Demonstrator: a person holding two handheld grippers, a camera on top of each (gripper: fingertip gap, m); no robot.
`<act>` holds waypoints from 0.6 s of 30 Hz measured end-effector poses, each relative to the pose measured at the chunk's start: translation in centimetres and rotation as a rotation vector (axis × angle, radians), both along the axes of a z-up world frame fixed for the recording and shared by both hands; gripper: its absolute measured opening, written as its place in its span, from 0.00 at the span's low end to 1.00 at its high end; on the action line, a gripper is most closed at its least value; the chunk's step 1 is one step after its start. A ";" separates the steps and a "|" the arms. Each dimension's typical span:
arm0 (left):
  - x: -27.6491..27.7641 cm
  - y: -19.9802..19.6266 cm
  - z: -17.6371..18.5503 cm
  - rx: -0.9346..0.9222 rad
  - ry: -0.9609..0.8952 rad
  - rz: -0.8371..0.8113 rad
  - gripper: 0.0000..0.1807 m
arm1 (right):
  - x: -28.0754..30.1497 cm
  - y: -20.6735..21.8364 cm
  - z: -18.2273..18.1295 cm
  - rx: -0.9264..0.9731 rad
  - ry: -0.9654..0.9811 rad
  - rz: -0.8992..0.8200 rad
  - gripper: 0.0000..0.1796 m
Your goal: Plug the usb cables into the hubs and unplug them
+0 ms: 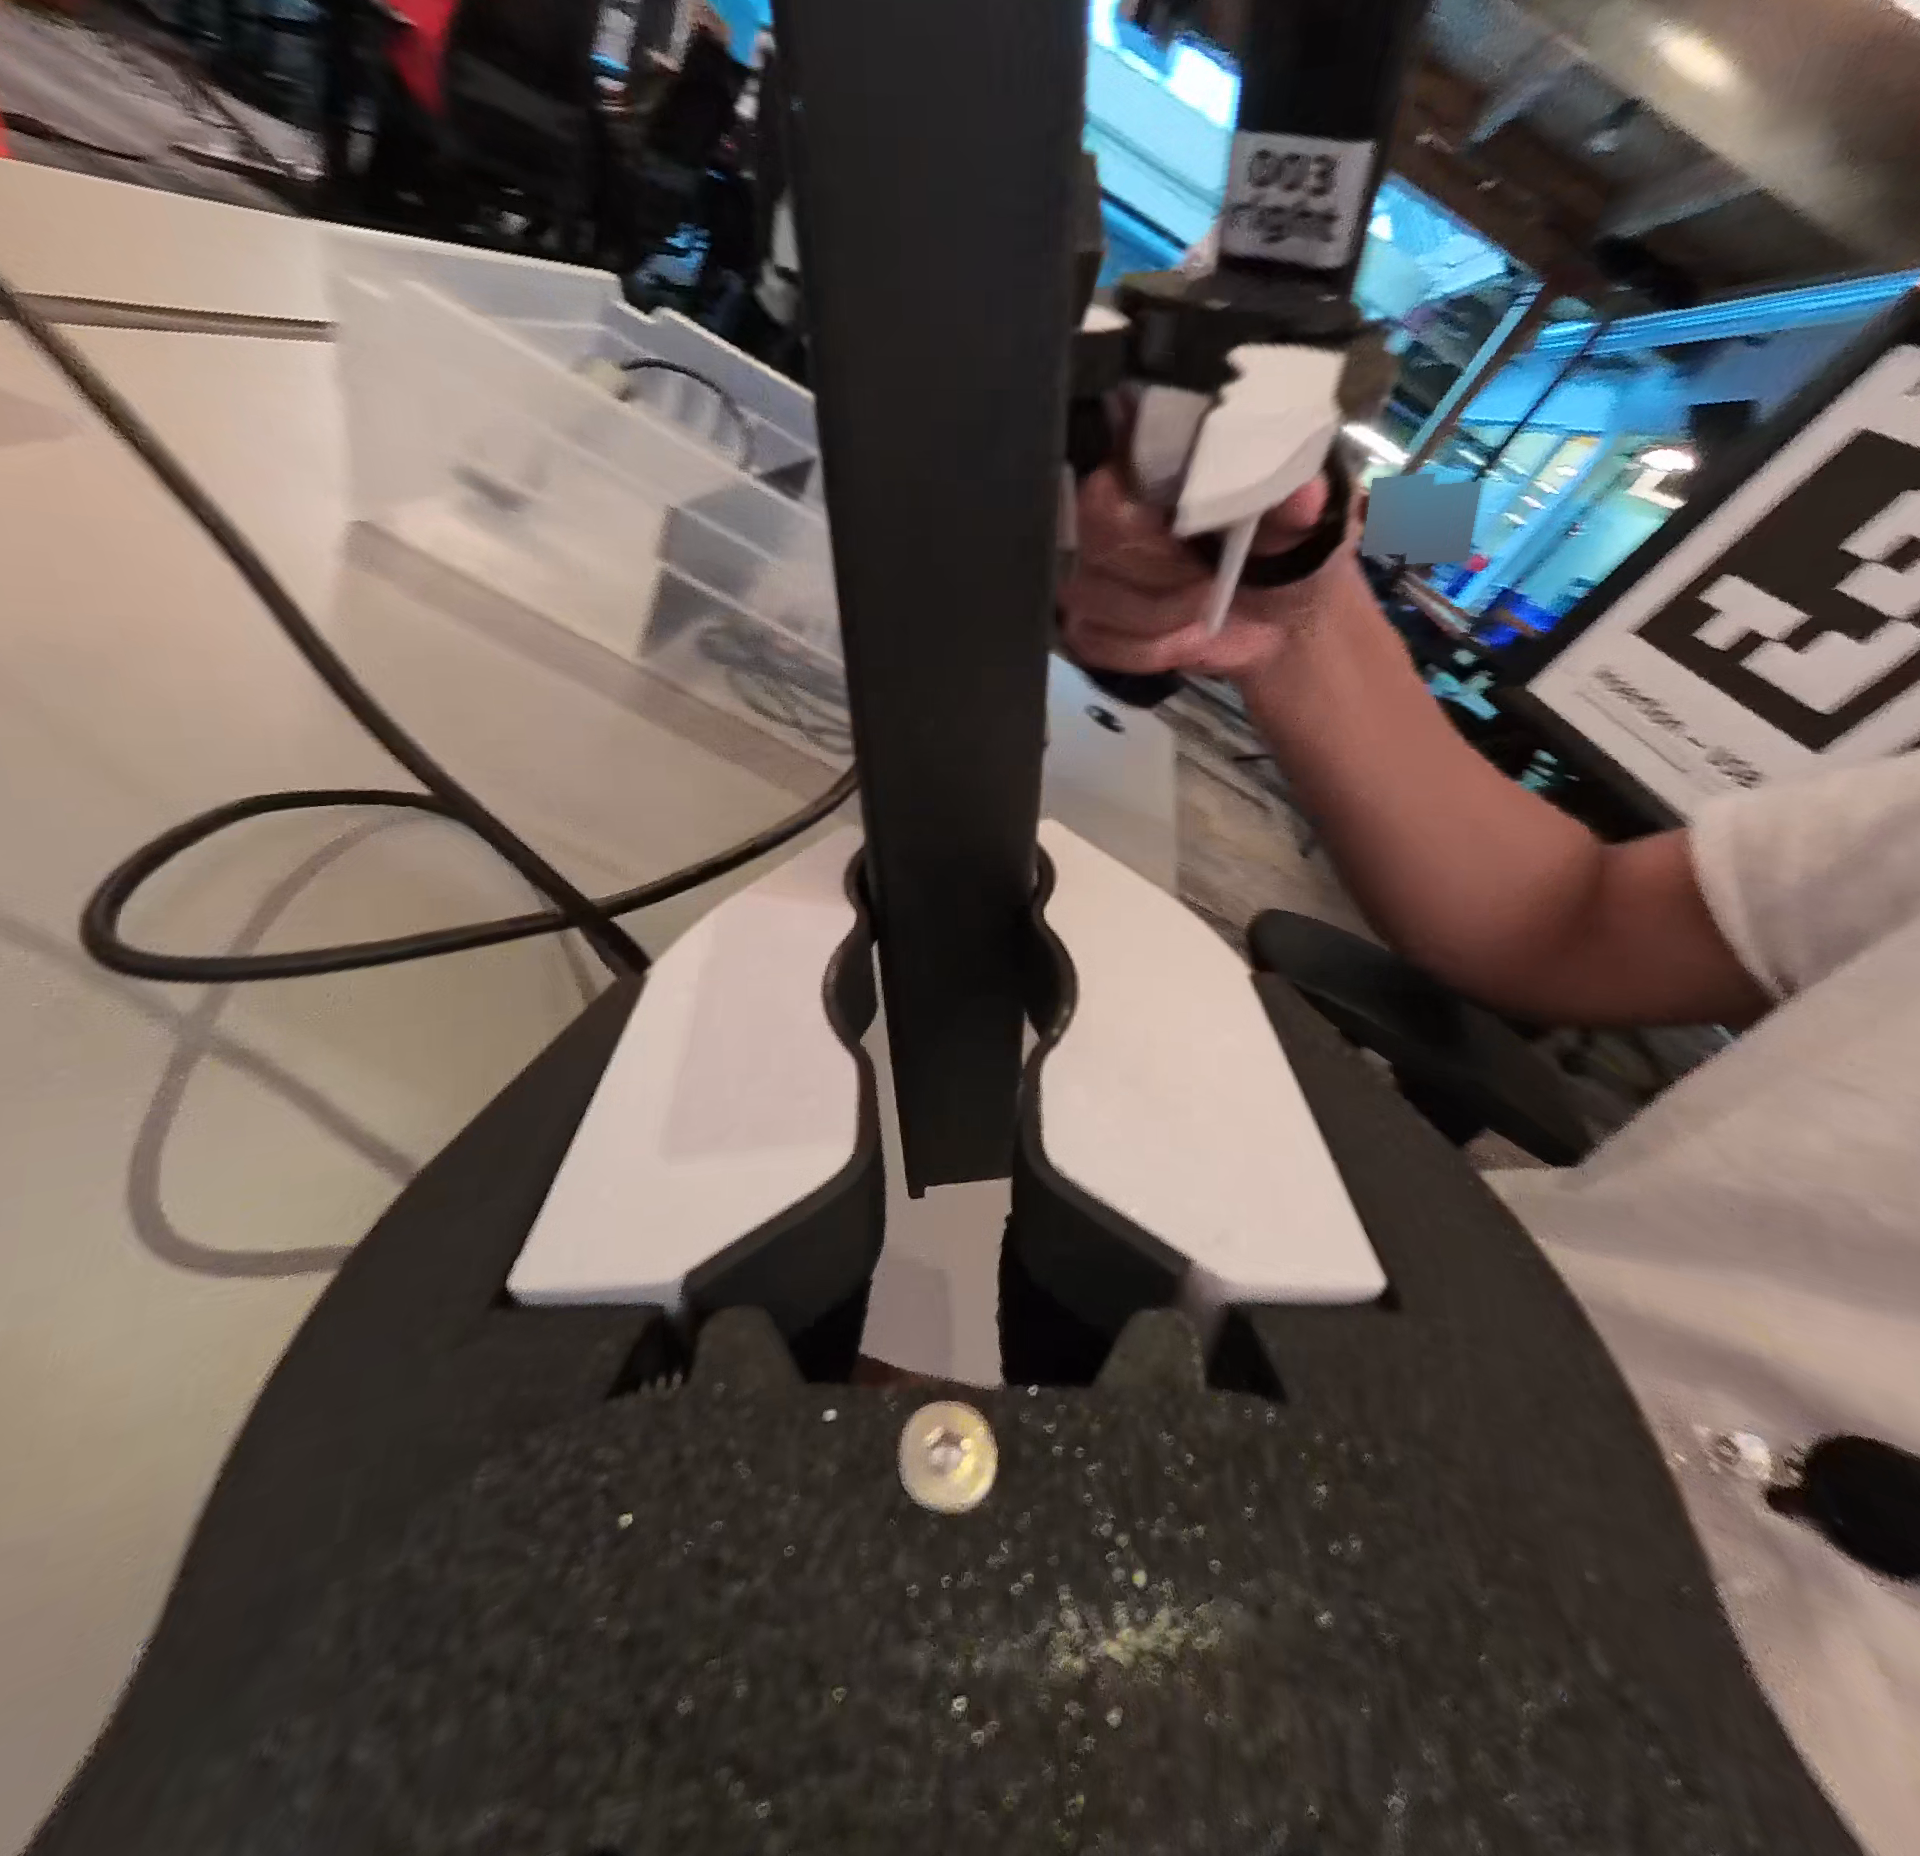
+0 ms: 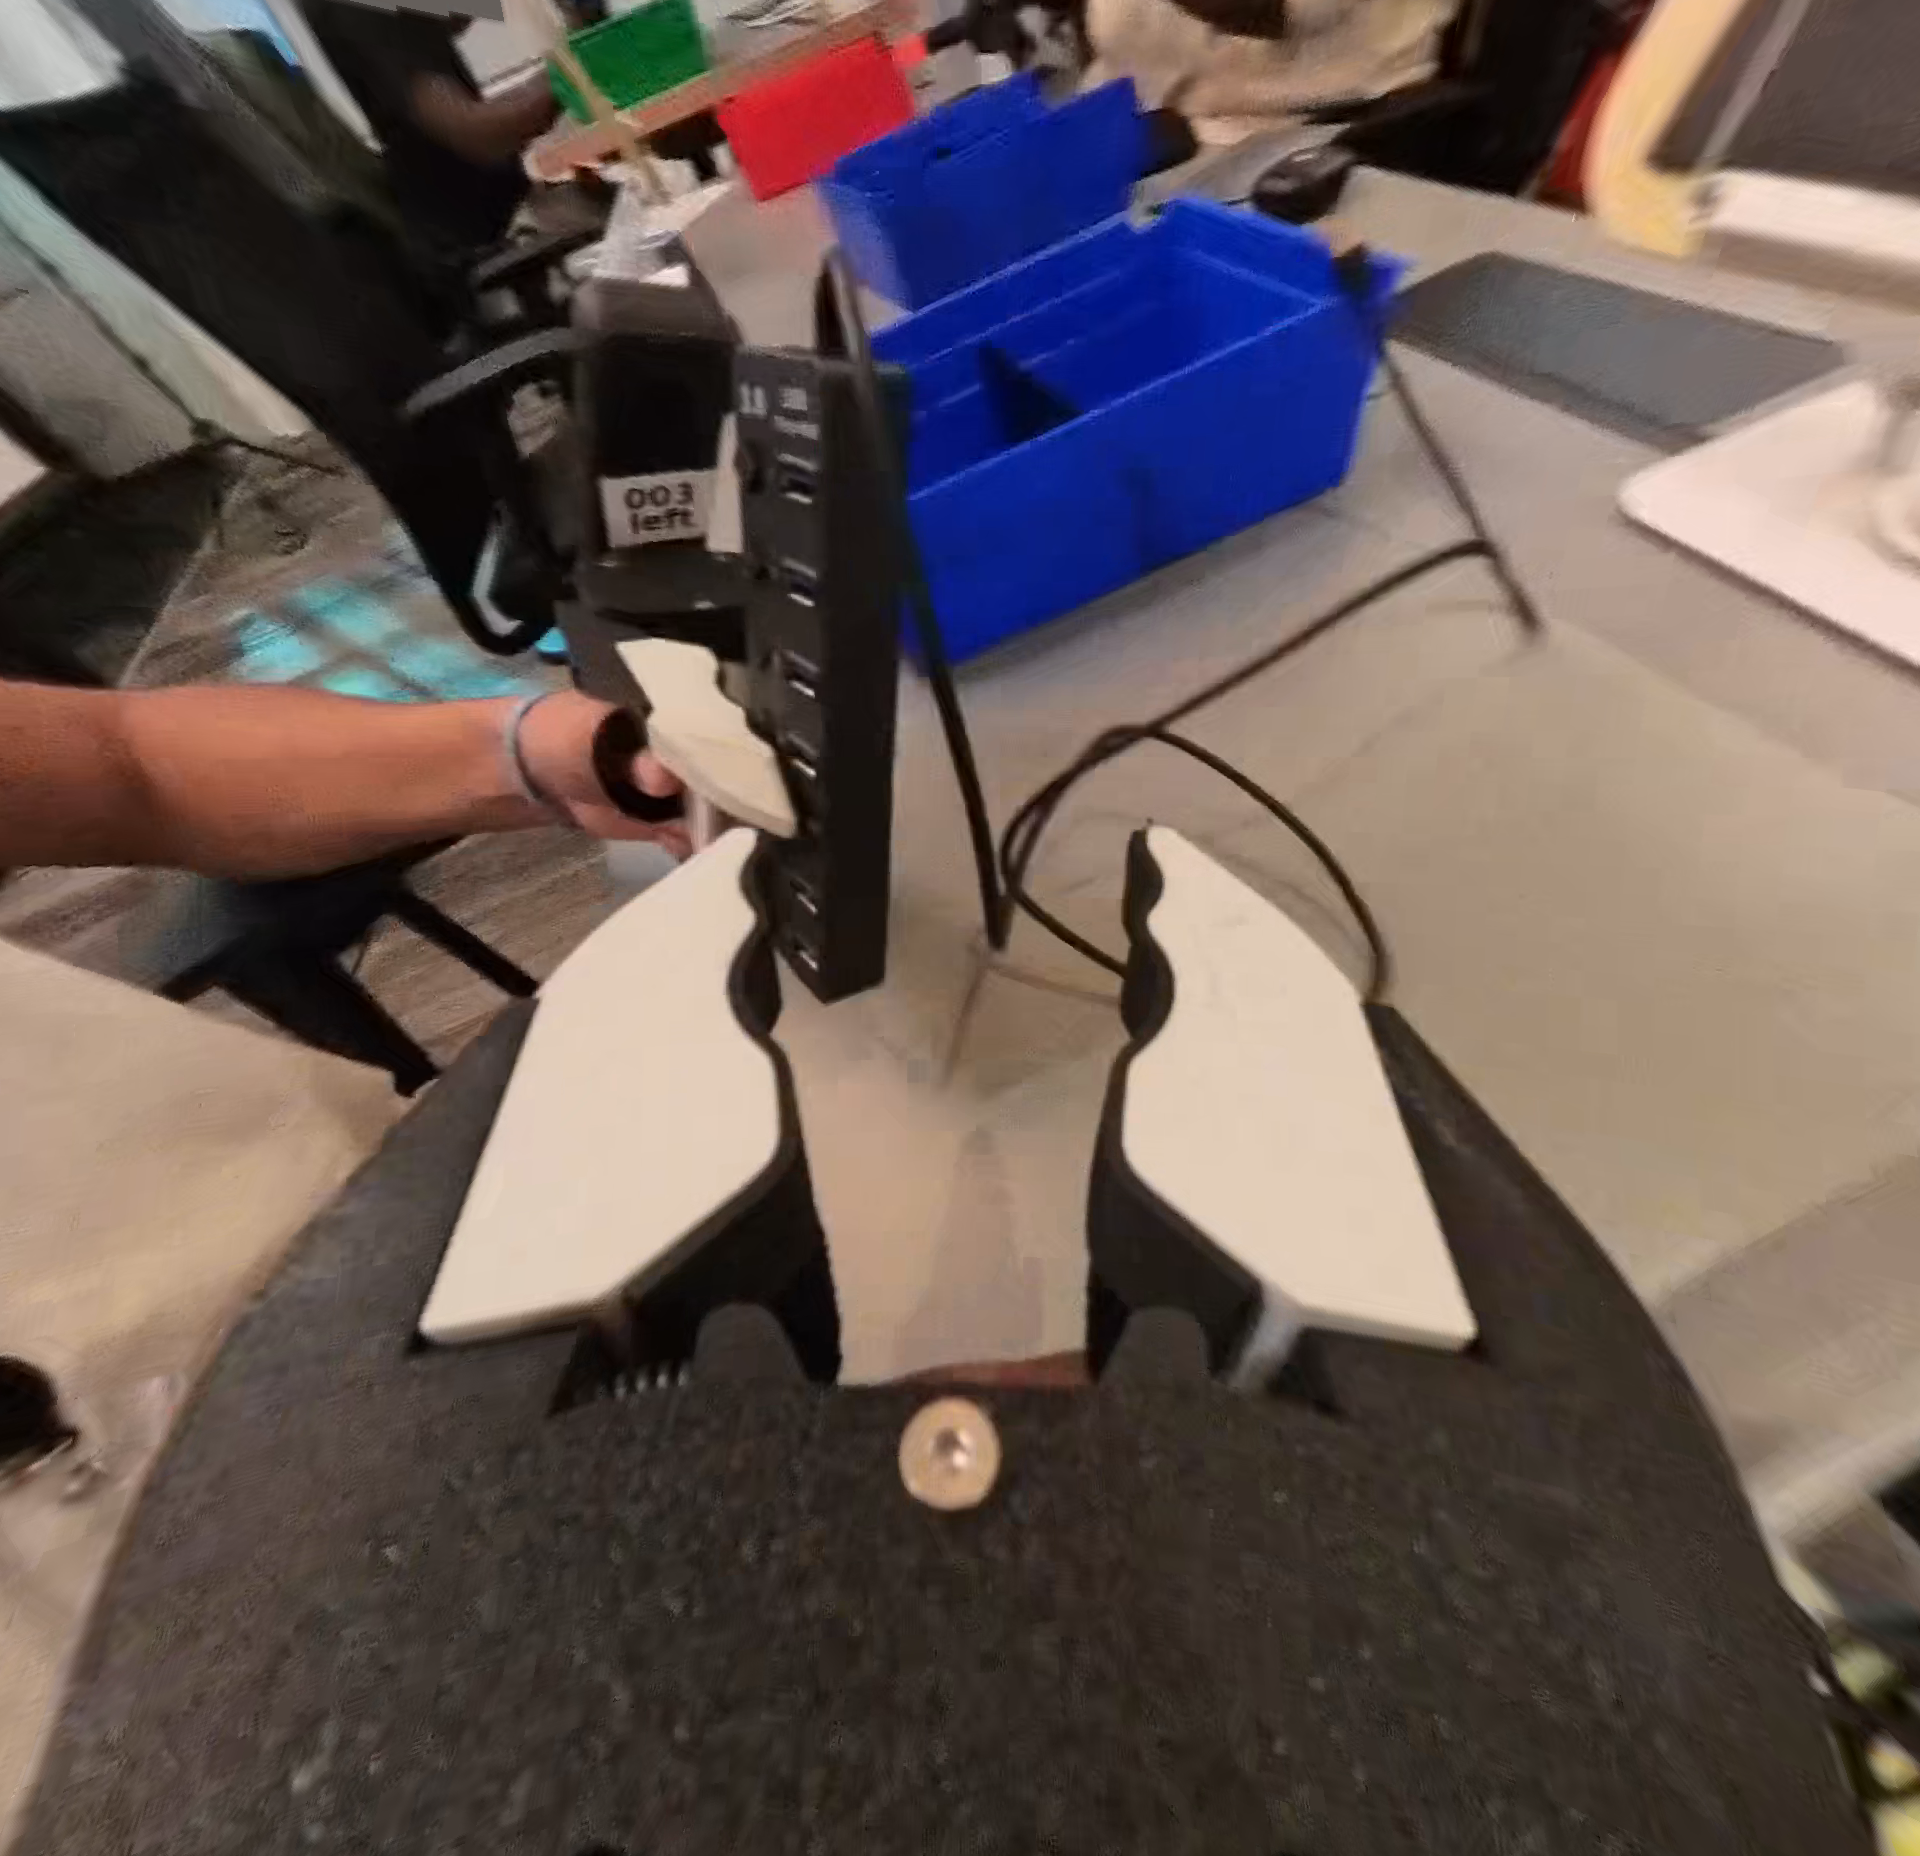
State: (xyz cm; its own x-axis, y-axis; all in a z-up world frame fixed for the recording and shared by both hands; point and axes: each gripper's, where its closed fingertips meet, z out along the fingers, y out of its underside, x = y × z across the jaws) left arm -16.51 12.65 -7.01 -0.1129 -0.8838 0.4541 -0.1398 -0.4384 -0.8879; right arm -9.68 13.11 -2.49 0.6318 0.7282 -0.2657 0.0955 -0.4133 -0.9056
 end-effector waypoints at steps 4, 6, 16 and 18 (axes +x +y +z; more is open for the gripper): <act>0.4 -1.5 0.0 0.016 0.003 -0.052 0.13 | -5.0 0.9 -2.8 -0.091 0.041 0.115 0.40; 0.5 -1.2 -0.5 0.020 0.040 -0.028 0.13 | -7.2 0.5 -3.1 -0.141 0.089 0.187 0.39; 0.1 2.3 -2.0 -0.021 0.106 0.187 0.13 | -5.7 2.6 -3.2 -0.167 -0.013 -0.162 0.42; -0.2 3.0 -2.2 -0.008 0.123 0.231 0.13 | -3.5 3.0 -2.8 -0.122 -0.058 -0.270 0.42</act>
State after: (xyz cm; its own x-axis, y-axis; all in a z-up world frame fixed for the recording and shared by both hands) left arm -16.75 15.69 -9.26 0.1477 -0.8761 0.4589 -0.1418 -0.4780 -0.8669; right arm -13.21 16.07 -5.33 0.8150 0.4964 -0.2988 0.0168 -0.5358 -0.8442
